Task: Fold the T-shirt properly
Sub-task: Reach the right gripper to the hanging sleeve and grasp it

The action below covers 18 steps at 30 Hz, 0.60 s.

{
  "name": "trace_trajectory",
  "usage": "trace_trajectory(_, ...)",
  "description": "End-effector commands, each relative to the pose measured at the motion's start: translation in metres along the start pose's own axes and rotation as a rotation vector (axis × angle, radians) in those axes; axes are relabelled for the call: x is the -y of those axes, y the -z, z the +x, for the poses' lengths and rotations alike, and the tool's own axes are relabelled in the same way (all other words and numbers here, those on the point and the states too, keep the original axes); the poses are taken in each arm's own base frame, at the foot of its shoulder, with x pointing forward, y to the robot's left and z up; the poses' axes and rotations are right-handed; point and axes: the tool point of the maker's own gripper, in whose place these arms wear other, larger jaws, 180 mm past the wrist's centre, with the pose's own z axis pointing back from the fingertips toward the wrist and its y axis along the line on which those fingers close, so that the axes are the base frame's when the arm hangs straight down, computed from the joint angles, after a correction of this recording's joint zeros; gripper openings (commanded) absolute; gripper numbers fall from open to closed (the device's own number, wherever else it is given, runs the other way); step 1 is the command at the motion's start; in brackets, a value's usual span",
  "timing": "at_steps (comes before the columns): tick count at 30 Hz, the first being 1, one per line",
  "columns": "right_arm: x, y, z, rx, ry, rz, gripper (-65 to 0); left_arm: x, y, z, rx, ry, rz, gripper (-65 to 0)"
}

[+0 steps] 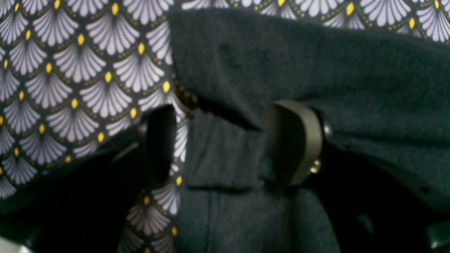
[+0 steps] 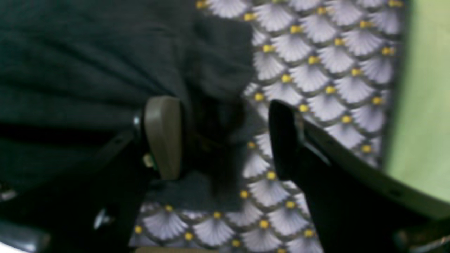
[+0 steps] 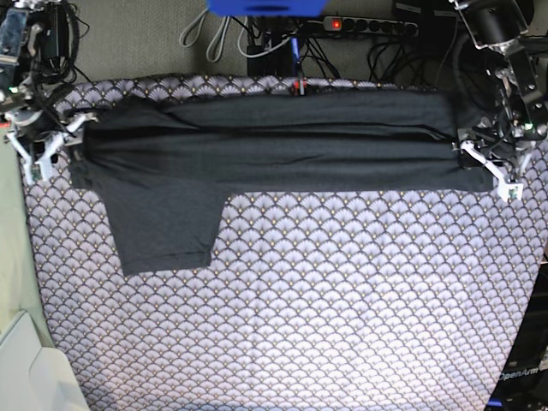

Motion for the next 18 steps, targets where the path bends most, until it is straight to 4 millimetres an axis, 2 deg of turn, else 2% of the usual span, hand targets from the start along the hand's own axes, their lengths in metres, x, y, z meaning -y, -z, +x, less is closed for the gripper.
trace_trajectory(1, 0.014, -0.008, 0.016, 0.046, -0.030, -0.023, -26.4, -0.006, -0.002, -0.015, -0.074, 0.028, 0.022, -21.3)
trace_trajectory(5, 0.028, -0.012, 0.047, 0.124, -0.057, -0.031, -26.5, -0.006, -0.002, -0.015, -0.074, 0.028, 0.022, -21.3)
trace_trajectory(9, 0.029, -0.008, 0.078, 0.193, -0.063, -0.033, -26.2, -0.006, -0.002, -0.016, -0.080, 0.026, 0.022, -21.3)
trace_trajectory(18, -0.055, 0.036, 0.155, 0.236, -0.185, 0.165, -26.2, -0.006, -0.002, -0.013, -0.072, 0.026, 0.022, -21.3)
